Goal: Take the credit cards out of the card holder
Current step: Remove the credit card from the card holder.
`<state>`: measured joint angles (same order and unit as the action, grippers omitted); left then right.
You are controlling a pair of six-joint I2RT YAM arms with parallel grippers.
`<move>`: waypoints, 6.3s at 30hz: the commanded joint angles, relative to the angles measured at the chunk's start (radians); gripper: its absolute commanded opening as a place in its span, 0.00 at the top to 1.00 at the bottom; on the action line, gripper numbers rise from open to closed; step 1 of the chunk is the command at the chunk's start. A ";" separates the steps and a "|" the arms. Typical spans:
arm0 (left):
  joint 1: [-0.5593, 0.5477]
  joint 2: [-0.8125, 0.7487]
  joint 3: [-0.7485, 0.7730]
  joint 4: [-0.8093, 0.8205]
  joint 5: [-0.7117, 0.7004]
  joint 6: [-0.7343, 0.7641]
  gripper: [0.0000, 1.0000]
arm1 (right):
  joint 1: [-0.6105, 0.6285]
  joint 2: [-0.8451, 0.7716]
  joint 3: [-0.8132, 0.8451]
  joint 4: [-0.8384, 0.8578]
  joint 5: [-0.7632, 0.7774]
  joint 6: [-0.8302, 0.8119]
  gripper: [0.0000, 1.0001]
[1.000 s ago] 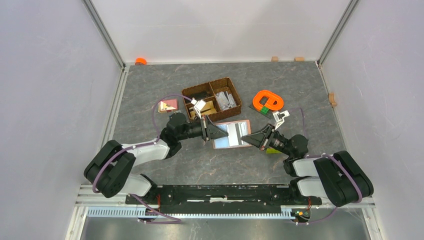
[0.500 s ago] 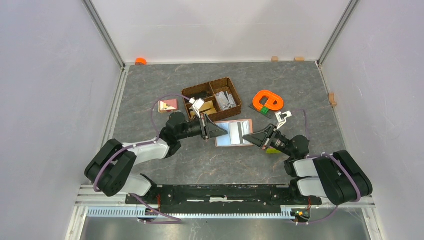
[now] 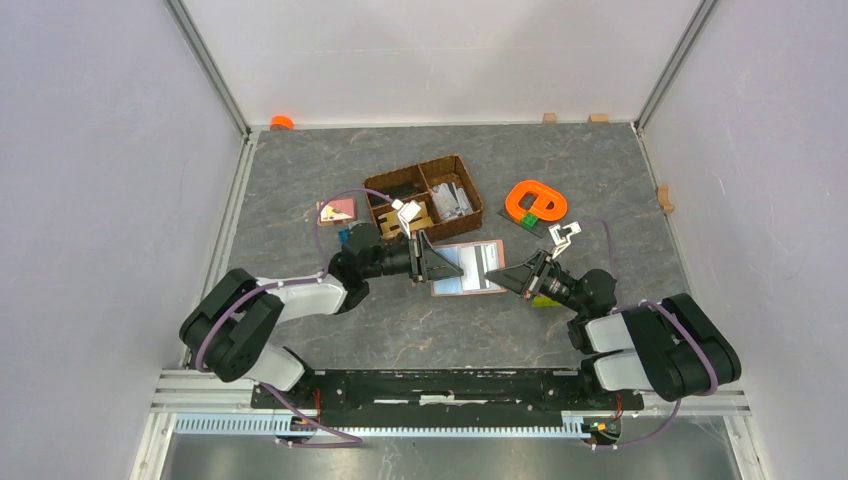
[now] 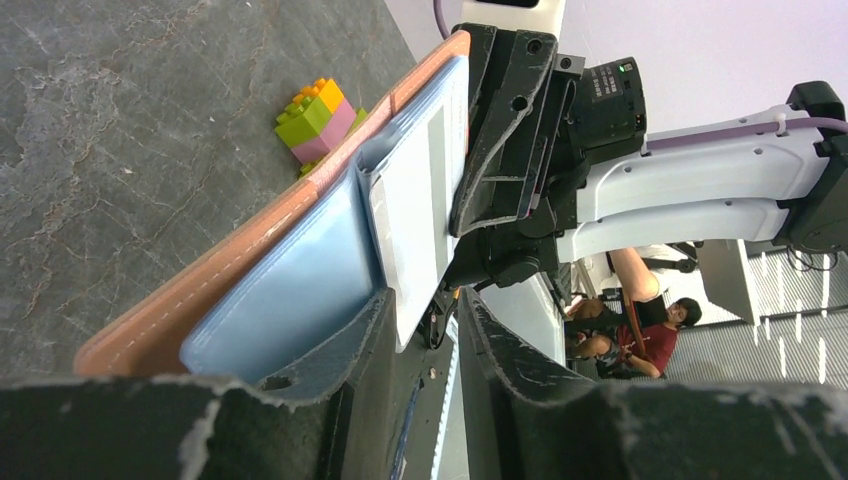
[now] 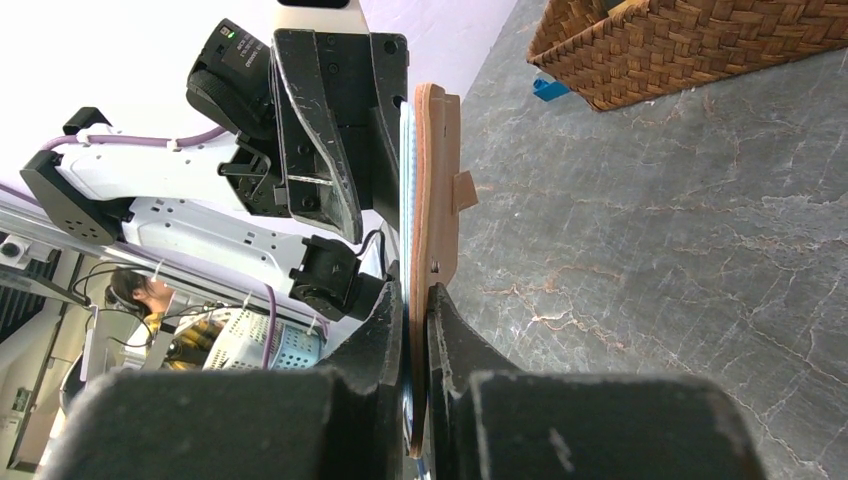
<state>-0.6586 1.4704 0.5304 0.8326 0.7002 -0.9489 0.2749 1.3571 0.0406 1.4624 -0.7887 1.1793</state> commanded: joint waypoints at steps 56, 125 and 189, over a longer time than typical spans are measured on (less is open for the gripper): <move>0.029 -0.041 -0.015 0.093 -0.002 -0.021 0.98 | 0.001 0.014 0.010 0.151 -0.024 -0.012 0.95; 0.030 0.108 0.011 0.194 0.042 -0.131 0.95 | -0.017 0.005 -0.011 0.255 -0.023 0.049 1.00; 0.052 0.086 0.001 0.196 0.053 -0.140 0.98 | -0.062 -0.049 -0.028 0.082 0.003 -0.033 1.00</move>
<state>-0.6064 1.6268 0.5167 1.1000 0.7803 -1.1706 0.2142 1.3380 0.0101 1.4719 -0.7921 1.2110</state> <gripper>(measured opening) 0.034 0.029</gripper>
